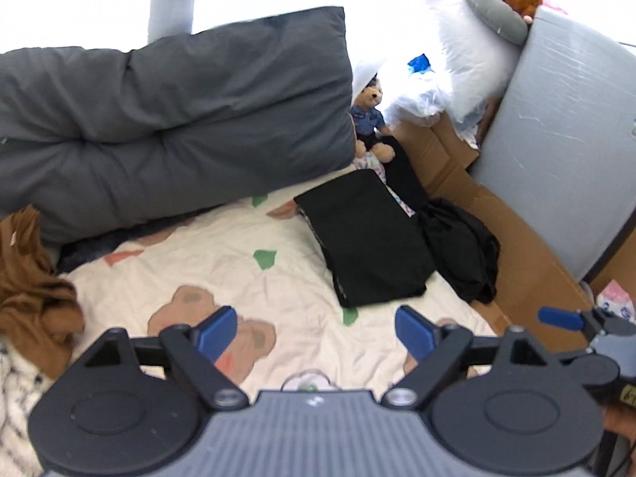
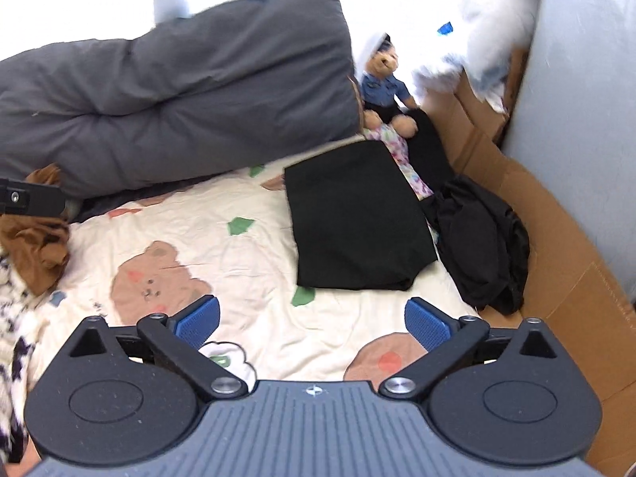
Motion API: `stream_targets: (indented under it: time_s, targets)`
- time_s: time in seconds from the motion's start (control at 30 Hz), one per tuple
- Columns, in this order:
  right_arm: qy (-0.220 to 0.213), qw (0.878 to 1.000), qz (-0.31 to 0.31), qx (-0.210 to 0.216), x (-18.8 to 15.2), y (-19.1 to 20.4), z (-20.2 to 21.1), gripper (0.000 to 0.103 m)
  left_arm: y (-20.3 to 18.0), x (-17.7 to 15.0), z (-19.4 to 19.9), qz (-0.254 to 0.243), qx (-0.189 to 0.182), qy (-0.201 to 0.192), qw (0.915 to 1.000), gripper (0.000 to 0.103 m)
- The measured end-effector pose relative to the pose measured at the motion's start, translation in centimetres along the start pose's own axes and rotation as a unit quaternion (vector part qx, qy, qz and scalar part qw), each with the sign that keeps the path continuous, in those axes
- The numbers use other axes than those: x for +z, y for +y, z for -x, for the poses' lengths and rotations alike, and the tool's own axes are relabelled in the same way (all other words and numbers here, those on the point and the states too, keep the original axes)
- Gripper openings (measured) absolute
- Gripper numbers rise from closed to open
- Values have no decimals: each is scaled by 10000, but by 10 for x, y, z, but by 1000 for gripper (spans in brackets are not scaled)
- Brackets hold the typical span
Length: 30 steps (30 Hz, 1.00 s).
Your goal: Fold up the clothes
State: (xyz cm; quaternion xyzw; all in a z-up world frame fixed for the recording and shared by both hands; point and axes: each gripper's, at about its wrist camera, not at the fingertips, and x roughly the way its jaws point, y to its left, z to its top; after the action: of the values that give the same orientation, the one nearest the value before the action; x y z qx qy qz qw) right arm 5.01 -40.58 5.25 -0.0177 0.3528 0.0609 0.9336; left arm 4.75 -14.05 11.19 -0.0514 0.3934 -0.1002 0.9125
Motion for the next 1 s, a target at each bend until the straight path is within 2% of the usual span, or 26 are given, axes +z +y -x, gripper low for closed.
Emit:
stream_targets:
  time_s: [0.03, 0.1, 0.3, 0.57, 0.67, 0.9, 1.0]
  targets:
    - [-33, 9999, -96, 84, -1, 2, 8, 103, 3, -4, 8, 27, 10, 16, 10000, 90]
    - [-125, 9996, -204, 129, -4, 6, 23, 103, 9, -14, 25, -2, 48, -30, 10000, 102]
    - [-243, 9989, -367, 154, -15, 20, 54, 103, 24, -33, 56, 65, 144, -142, 9998, 103]
    - [-180, 9991, -247, 310, -41, 47, 76, 103, 30, -54, 65, 309, 318, 71, 9990, 103]
    - [-174, 9988, -265, 364, -49, 52, 78, 103, 23, -59, 68, 159, 352, 98, 9992, 103]
    - [-152, 9979, -517, 348, -64, 50, 78, 103, 12, -54, 81, 239, 347, -327, 9986, 103]
    - [-192, 9975, -556, 398, -64, 53, 82, 103, 11, -54, 80, 245, 420, -327, 9983, 103]
